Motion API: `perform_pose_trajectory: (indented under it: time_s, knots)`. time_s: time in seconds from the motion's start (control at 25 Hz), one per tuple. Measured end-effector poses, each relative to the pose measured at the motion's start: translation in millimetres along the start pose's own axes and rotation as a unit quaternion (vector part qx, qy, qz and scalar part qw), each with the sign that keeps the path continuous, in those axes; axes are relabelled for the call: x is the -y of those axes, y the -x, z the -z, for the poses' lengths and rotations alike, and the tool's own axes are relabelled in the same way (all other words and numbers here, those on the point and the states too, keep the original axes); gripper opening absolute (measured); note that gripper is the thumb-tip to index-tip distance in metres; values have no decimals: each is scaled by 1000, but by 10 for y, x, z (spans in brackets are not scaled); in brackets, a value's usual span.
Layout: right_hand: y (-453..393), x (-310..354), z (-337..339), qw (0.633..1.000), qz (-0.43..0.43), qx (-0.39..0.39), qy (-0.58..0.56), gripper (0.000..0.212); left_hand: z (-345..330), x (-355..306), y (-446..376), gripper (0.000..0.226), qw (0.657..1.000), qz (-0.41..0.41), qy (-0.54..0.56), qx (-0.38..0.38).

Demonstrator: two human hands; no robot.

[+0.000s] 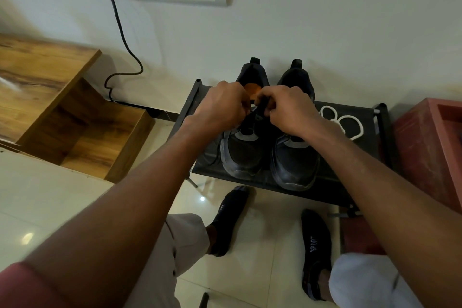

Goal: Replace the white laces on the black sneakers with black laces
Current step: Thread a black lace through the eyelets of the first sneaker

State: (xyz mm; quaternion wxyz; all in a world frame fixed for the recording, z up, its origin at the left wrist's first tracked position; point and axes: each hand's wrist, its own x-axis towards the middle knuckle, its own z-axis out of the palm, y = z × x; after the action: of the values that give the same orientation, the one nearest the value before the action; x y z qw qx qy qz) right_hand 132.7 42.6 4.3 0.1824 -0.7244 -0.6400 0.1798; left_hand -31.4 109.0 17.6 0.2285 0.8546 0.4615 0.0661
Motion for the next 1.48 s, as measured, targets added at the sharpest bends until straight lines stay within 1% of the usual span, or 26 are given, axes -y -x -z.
perform_pose_trajectory:
  time_s: [0.08, 0.12, 0.24, 0.36, 0.48, 0.6, 0.88, 1.12, 1.28, 1.36, 1.4, 1.48]
  knots:
    - [-2, -33, 13, 1000, -5, 9, -5, 44, -30, -48, -26, 20, 999, -9, -36, 17]
    - [-10, -38, 21, 1000, -9, 12, -10, 44, -41, -46, -42, 21, 999, -5, -31, 31]
    - [-22, -54, 32, 999, -13, 18, -24, 44, -52, 41, -102, 24, 997, 36, 34, 64]
    - [-33, -66, 33, 999, -11, 26, -30, 43, -55, 119, -128, 17, 988, 80, 86, 98]
    - [-46, -70, 37, 999, -12, 31, -28, 43, -86, 98, -126, 9, 985, 83, 107, 109]
    - [-39, -72, 30, 999, -13, 32, -27, 42, -118, 71, -143, 9, 983, 94, 117, 104]
    - [-31, -80, 24, 999, -4, 23, -23, 42, -175, -15, -156, 12, 987, 109, 75, 95]
    - [-34, -80, 15, 1000, -8, 25, -18, 45, -129, -19, -144, 15, 976, 101, 105, 160]
    - [-23, -88, 34, 997, -26, 23, -62, 50, -102, -35, -127, 25, 970, 93, 125, 184]
    - [16, -54, -3, 997, -48, -1, -64, 53, -93, -57, -122, 26, 972, 80, 117, 188]
    - [36, -29, -41, 996, -62, -29, -56, 55, -87, -66, -118, 26, 974, 72, 108, 187]
    - [66, 20, -109, 993, -79, -85, -37, 50, -81, -77, -124, 29, 976, 61, 95, 184]
